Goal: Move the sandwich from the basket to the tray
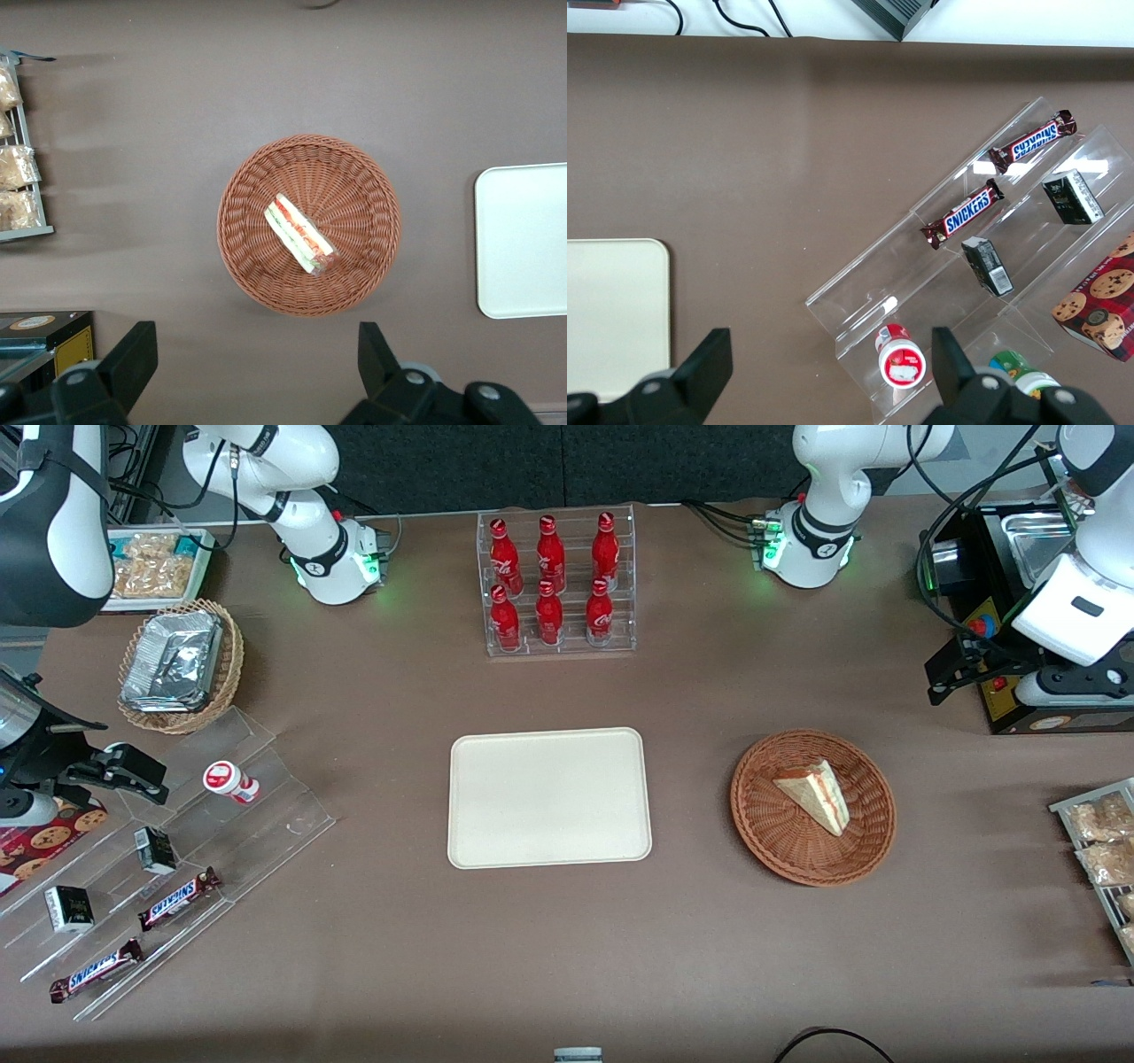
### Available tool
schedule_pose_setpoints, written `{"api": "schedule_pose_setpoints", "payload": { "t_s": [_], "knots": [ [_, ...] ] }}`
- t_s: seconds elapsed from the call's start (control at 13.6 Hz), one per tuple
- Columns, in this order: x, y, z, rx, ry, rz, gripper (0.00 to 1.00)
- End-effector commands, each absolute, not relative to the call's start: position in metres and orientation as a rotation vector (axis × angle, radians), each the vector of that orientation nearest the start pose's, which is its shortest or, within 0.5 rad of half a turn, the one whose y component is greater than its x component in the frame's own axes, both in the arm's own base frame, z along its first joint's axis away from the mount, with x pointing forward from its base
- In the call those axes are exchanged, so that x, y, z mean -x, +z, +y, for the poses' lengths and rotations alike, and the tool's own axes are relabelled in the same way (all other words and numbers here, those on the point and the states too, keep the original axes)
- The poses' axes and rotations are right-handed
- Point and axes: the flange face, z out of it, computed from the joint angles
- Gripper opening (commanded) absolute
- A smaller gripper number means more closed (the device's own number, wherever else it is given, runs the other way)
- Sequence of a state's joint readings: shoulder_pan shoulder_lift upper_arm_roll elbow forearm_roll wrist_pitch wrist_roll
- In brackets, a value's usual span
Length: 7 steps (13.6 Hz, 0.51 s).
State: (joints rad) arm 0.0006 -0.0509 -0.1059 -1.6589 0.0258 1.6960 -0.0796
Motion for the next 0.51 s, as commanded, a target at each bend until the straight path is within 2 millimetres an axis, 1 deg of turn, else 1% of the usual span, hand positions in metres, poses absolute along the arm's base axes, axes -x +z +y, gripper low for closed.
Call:
{"api": "schedule_pose_setpoints", "payload": {
  "t_s": [0.0,0.22,0.29,0.44],
  "knots": [
    [-0.548,0.626,-0.057,3.123,-0.127,0.04,1.0],
    [-0.549,0.62,-0.055,3.124,-0.096,0.016,1.0],
    [-0.554,0.61,-0.053,3.127,-0.065,-0.01,1.0],
    [-0.566,0.583,-0.038,3.144,0.034,-0.247,1.0]
  ]
}}
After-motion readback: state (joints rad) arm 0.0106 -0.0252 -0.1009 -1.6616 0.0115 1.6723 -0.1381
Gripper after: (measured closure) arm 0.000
